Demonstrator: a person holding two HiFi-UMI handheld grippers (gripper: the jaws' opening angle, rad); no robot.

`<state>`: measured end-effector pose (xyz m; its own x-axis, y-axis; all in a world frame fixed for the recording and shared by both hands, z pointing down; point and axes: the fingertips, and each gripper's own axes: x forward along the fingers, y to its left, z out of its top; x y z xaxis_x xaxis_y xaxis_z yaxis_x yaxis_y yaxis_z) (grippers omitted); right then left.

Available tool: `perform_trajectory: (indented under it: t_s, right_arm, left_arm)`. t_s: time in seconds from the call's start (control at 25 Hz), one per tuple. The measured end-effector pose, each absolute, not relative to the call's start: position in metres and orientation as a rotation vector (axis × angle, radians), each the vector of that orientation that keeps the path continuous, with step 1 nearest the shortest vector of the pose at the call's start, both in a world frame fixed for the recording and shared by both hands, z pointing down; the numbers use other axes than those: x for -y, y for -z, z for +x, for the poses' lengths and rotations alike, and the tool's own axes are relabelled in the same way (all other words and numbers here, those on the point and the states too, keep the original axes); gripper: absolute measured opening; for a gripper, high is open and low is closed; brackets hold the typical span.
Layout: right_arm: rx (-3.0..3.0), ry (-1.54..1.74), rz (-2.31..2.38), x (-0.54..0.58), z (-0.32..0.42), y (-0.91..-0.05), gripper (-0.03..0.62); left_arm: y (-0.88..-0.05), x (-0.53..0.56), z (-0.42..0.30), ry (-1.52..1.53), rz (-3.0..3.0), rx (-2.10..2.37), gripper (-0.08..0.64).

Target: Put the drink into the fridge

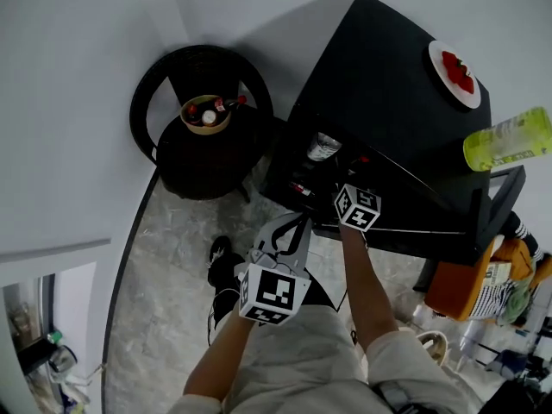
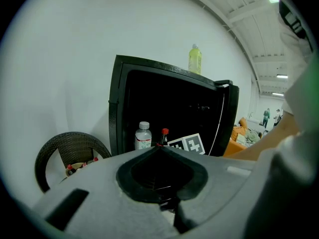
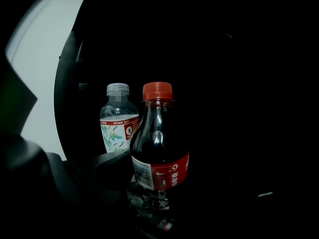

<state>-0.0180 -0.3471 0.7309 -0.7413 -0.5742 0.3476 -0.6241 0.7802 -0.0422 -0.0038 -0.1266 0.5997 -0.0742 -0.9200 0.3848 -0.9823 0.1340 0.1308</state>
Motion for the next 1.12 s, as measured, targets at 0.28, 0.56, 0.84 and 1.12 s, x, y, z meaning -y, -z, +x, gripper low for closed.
perform_trajectory:
  t_s: [0.28, 0.56, 0.84, 1.12]
  right_arm:
    - [2.666, -0.219, 0.951, 0.346, -0.021, -0.732, 0.282]
    - [2.620, -0.258, 1.007, 0.342, -0.014, -0.714, 0.284]
    - [2.540, -0.328, 1.068, 0.295, 0.043, -0.692, 0.284]
    - [2.537, -0.348, 1.138, 0.237, 0.088, -0.621, 0.282]
  left_arm:
    - [-0.601, 0.115, -0.013, -0.260, 1.810, 2.042, 0.009]
    - [-0.581, 0.100, -0.016, -0.326, 1.831, 2.019, 0.009]
    - [-0.531, 0.093, -0.014, -0.351, 1.940, 1.961, 0.009]
    - [-0.487, 0.094, -0.013, -0.373, 2.091, 1.862, 0.009]
